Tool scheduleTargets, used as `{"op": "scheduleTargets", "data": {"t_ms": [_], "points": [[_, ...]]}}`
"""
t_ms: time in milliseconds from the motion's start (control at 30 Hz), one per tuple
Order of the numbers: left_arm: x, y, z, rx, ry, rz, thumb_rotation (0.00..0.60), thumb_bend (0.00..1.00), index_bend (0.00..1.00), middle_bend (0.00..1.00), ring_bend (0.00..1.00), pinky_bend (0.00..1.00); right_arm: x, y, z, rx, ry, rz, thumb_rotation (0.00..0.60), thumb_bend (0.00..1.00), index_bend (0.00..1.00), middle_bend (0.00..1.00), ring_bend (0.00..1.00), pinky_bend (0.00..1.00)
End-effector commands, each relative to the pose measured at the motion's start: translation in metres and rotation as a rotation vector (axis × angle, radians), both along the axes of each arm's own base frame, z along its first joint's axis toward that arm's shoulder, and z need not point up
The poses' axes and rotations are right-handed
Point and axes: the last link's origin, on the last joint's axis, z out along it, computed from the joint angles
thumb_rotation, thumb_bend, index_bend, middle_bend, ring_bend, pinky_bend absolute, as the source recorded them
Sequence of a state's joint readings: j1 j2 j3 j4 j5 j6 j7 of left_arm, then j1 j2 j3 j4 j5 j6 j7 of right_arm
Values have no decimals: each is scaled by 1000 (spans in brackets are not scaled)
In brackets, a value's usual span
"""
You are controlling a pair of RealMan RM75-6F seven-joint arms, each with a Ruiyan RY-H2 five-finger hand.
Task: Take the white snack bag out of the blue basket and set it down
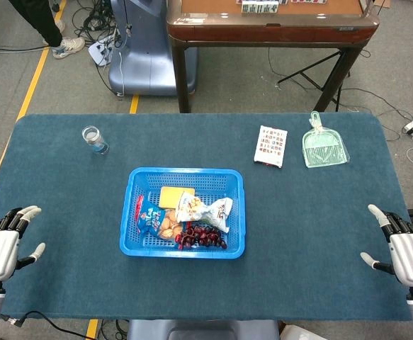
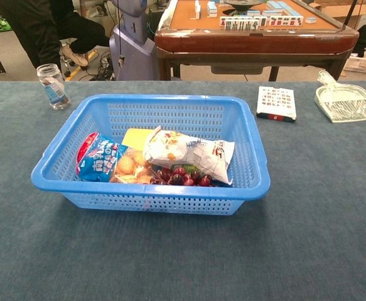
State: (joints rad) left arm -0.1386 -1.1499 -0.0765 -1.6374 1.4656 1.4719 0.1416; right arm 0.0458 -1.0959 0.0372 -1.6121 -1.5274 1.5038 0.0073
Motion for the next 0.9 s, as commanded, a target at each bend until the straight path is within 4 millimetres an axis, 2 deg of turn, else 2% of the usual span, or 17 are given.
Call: {"op": "scheduleTargets", "data": {"t_ms": [33, 700, 800, 833, 900], "points": [[0, 0, 0, 1, -5, -1, 600, 274, 253, 212, 157, 245, 0, 1, 1, 2, -1, -5, 600, 47, 104, 224, 184, 288], [3, 1, -7, -20, 1, -17, 600, 274, 255, 212, 157, 245, 10, 5, 4, 19, -15, 35, 600, 46, 104, 229, 184, 289], [3, 1, -5, -19, 4, -10, 600, 274, 259, 212, 157, 245, 20, -3, 3, 48, -28, 82, 600, 47, 104, 229, 184, 289], [3, 1, -4, -14, 3, -10, 600, 274, 259, 212, 157, 245, 36, -15, 1, 86, -42, 156, 600, 46, 104, 229, 184, 289], [3, 0, -3, -12, 4, -13, 600, 274, 259, 212, 157, 245, 48, -27, 0, 128, -51, 200, 600, 47, 104, 229, 184, 288]]}}
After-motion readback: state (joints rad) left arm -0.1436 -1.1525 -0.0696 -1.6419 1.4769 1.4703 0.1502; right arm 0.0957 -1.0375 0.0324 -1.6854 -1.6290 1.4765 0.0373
